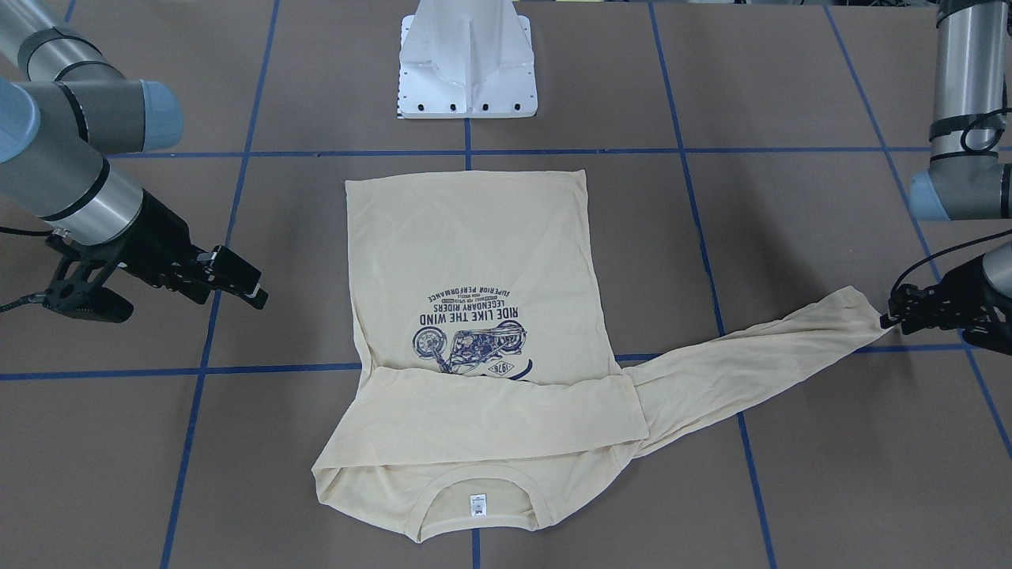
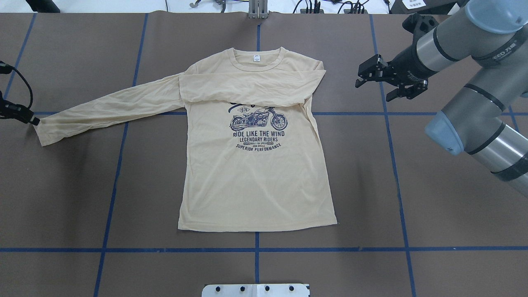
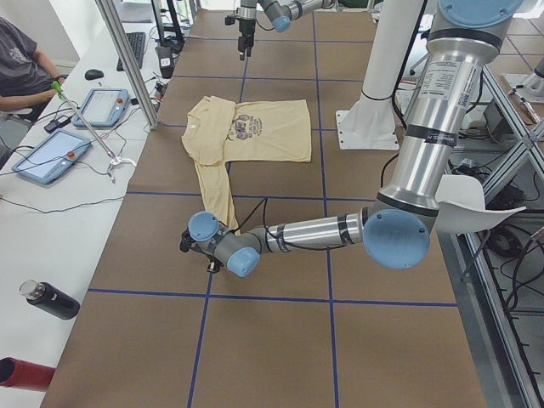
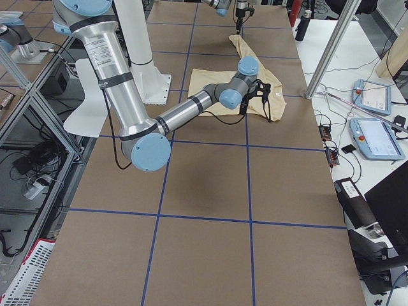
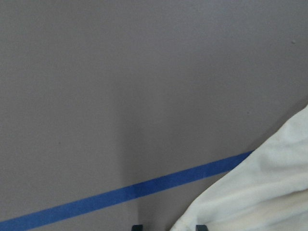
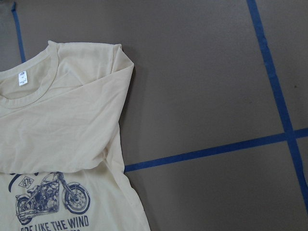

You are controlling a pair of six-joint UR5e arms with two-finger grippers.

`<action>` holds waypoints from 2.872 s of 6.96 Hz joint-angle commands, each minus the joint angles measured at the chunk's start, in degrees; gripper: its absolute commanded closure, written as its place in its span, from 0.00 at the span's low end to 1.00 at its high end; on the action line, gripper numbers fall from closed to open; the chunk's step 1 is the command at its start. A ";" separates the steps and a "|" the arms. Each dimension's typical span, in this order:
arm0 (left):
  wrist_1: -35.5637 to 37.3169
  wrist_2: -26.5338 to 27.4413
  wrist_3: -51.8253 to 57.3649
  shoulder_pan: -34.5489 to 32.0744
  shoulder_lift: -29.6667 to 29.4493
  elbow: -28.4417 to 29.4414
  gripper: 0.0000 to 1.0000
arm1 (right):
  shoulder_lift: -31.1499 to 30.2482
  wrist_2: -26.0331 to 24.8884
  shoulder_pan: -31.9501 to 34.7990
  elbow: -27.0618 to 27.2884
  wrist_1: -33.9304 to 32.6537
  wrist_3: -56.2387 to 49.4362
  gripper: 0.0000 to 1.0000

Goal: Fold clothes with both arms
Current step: 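Reach the left gripper to the other sleeve cuff and grasp it, then fold the grasped sleeve across the shirt toward the collar with the left gripper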

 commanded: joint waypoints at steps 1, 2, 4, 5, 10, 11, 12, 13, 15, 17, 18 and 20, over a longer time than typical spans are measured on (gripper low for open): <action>0.00 -0.21 0.07 0.07 0.00 0.29 0.70 | 0.09 0.00 0.00 0.00 0.00 0.00 0.02; 0.00 -0.21 -0.02 0.07 0.00 0.38 0.87 | 0.09 0.09 0.00 0.00 0.00 0.00 0.02; 0.00 -0.39 -0.02 0.07 0.08 0.38 1.00 | 0.18 0.09 0.00 0.00 0.00 0.00 0.02; 0.00 -1.26 -0.10 0.16 0.09 0.12 1.00 | 0.09 0.09 0.00 0.00 0.00 0.00 0.02; 1.14 -11.98 -2.46 -0.28 -0.18 -2.59 1.00 | 0.09 0.09 0.00 0.09 0.00 0.00 0.02; 1.14 -13.82 -9.61 -0.20 -0.27 -6.69 1.00 | 0.09 0.18 0.09 0.09 0.00 0.00 0.02; 1.14 -13.92 -17.43 -0.19 -2.18 -10.30 1.00 | -0.95 0.79 0.35 0.78 0.09 -0.09 0.02; 0.97 -14.36 -25.51 -0.19 -3.85 -13.99 1.00 | -2.96 1.49 1.13 1.22 0.52 -0.61 0.02; 0.61 -13.93 -39.40 1.03 -11.03 -16.14 1.00 | -6.13 3.16 4.20 1.32 0.70 -3.15 0.01; 0.53 -9.22 -53.30 6.80 -20.00 -16.31 1.00 | -10.43 3.34 7.54 2.28 0.70 -6.49 0.01; 0.52 -4.65 -60.24 10.75 -24.65 -16.23 1.00 | -11.76 3.25 8.95 2.20 0.70 -7.46 0.01; 0.44 6.58 -71.50 17.09 -33.53 -15.01 1.00 | -15.36 2.99 11.85 1.85 0.70 -12.97 0.01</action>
